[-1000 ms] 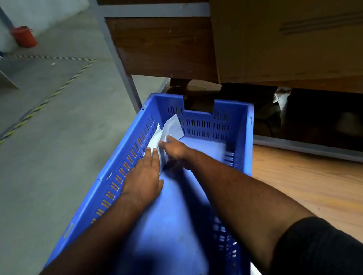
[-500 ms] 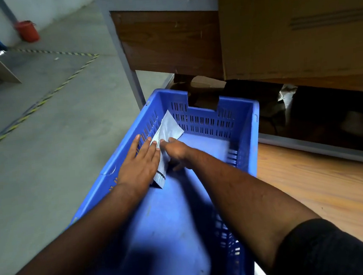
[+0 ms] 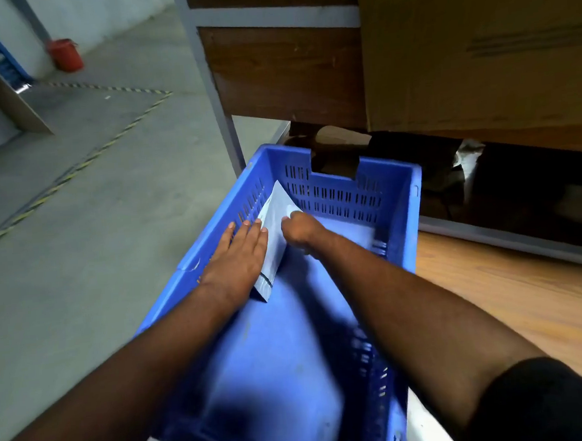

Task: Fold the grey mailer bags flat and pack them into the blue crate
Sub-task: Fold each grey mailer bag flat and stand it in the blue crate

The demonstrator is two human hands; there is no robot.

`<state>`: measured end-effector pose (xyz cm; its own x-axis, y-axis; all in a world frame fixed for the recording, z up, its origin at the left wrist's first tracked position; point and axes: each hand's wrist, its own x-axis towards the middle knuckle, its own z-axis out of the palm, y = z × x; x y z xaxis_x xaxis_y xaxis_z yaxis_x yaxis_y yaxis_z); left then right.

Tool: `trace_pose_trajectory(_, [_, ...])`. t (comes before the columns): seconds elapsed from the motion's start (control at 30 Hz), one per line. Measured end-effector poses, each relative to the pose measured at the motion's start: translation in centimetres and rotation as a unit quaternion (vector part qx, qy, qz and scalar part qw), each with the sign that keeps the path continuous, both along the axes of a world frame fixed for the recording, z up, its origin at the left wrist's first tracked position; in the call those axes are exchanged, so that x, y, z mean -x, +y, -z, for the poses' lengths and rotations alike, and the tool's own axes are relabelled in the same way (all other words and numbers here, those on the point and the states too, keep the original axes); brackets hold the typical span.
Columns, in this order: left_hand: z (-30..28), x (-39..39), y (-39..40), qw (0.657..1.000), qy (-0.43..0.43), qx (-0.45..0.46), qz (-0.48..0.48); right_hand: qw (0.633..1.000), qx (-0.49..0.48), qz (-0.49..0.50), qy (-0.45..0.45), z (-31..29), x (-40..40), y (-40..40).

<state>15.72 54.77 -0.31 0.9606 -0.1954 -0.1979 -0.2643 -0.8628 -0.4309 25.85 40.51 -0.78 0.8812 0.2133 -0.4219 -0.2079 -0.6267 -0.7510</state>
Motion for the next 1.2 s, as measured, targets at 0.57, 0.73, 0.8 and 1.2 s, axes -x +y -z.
trace_pose_trajectory(0.57, [-6.9,6.9,-27.8,0.796,-0.023,0.526,0.297,0.889,-0.292,0.268,-0.229,-6.7,26.9,-31.9])
trace_pose_trajectory(0.73, [-3.1,11.1,-38.9,0.788,0.074,0.463,0.398,0.878,-0.146,0.385,-0.246,-3.1,35.2,-39.4])
trace_pose_trajectory(0.8, [-0.3,12.9,-42.9,0.798,0.093,0.394,0.447,0.884,0.092,0.392,-0.235,-0.2,38.6,-42.8])
trace_pose_trajectory(1.2, [7.6,20.5,-57.7,0.814,0.316,0.486,0.032,0.909,0.299,0.265,-0.12,7.8,43.4,-51.0])
